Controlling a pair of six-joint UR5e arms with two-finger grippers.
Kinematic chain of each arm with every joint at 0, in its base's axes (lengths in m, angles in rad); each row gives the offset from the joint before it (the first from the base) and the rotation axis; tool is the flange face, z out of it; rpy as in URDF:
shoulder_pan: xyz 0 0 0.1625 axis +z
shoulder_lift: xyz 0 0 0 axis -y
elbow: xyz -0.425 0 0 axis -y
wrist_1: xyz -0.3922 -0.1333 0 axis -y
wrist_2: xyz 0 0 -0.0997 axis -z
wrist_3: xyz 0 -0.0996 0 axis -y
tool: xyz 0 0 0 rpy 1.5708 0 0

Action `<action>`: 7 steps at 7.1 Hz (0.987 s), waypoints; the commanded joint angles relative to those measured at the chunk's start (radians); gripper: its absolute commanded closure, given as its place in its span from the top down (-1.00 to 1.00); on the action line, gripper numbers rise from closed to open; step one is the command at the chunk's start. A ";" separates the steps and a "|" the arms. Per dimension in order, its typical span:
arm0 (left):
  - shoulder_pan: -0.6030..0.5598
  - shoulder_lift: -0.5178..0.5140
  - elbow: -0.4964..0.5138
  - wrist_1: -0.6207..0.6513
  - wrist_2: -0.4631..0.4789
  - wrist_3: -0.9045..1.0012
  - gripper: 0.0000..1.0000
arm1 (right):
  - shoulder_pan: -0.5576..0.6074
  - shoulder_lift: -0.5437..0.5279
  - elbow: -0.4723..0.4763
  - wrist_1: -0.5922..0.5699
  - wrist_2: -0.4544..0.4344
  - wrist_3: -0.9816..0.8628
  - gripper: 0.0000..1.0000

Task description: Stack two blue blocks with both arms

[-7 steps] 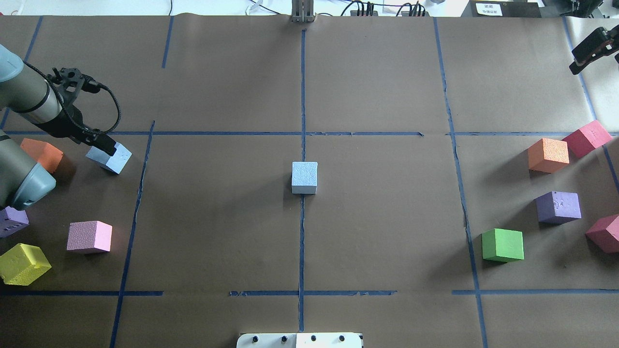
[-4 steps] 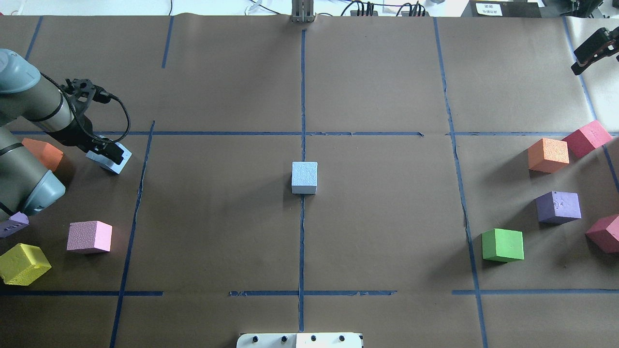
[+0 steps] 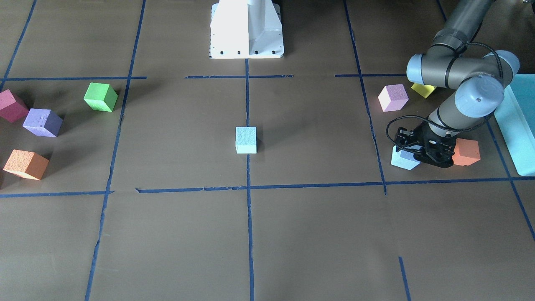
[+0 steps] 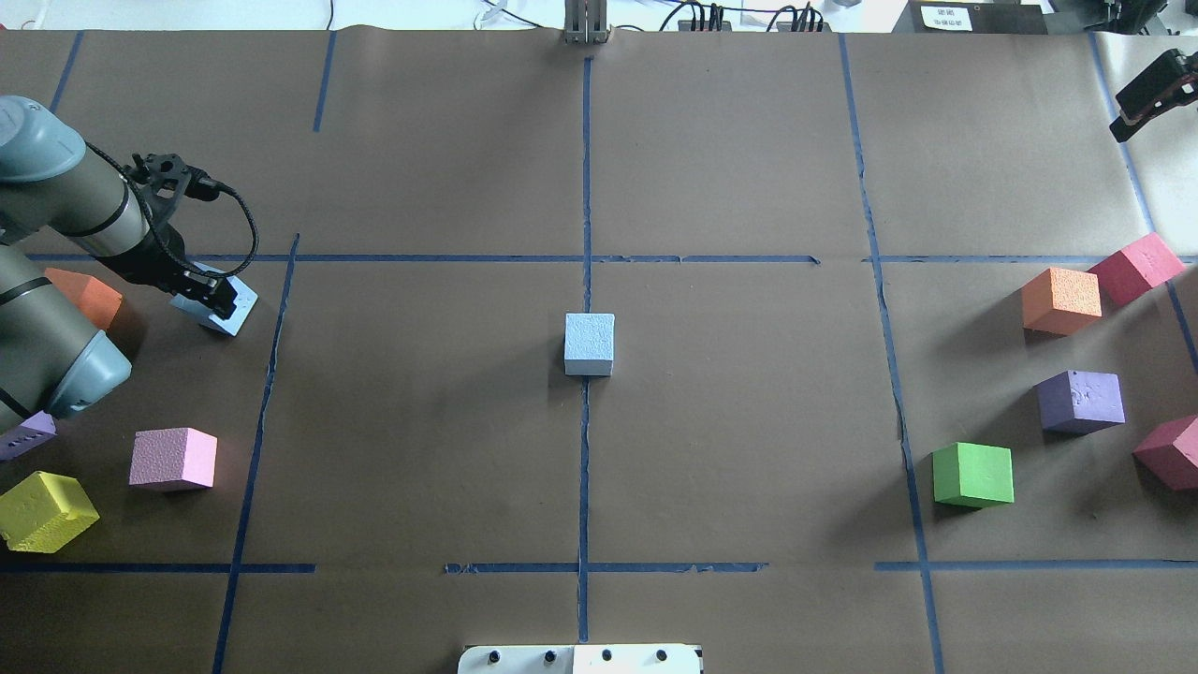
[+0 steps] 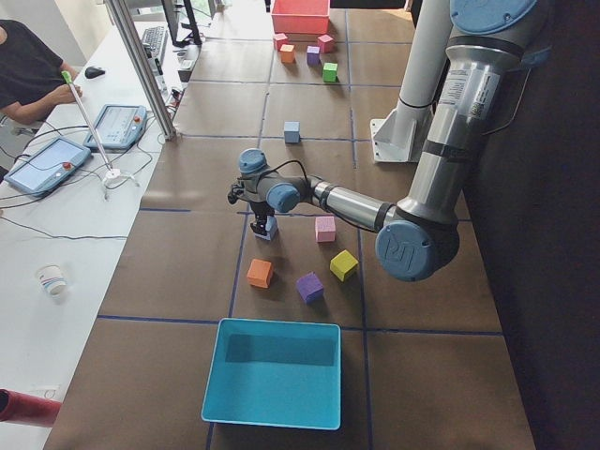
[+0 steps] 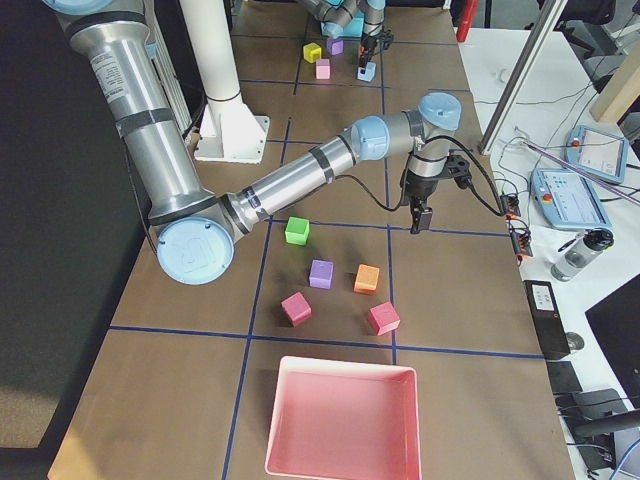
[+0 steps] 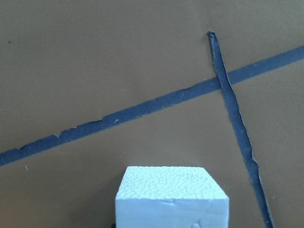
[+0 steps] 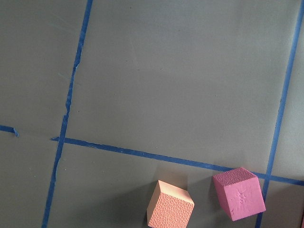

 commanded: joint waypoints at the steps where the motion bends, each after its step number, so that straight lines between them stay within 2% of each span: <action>1: -0.020 -0.034 -0.117 0.177 -0.004 -0.003 -0.95 | 0.034 -0.030 0.003 0.005 0.013 -0.006 0.99; 3: -0.020 -0.147 -0.291 0.497 -0.002 -0.030 -0.95 | 0.107 -0.148 0.002 0.006 0.038 -0.240 0.99; 4: -0.017 -0.215 -0.316 0.567 -0.004 -0.119 -0.95 | 0.134 -0.212 0.002 0.012 0.042 -0.273 0.99; 5: -0.002 -0.290 -0.316 0.592 -0.005 -0.199 -0.95 | 0.161 -0.303 0.003 0.066 0.070 -0.281 0.99; 6: 0.040 -0.353 -0.305 0.592 -0.005 -0.290 -0.95 | 0.184 -0.393 -0.020 0.221 0.093 -0.269 0.99; 7: 0.069 -0.379 -0.298 0.592 -0.004 -0.332 -0.95 | 0.206 -0.426 -0.037 0.300 0.090 -0.264 0.99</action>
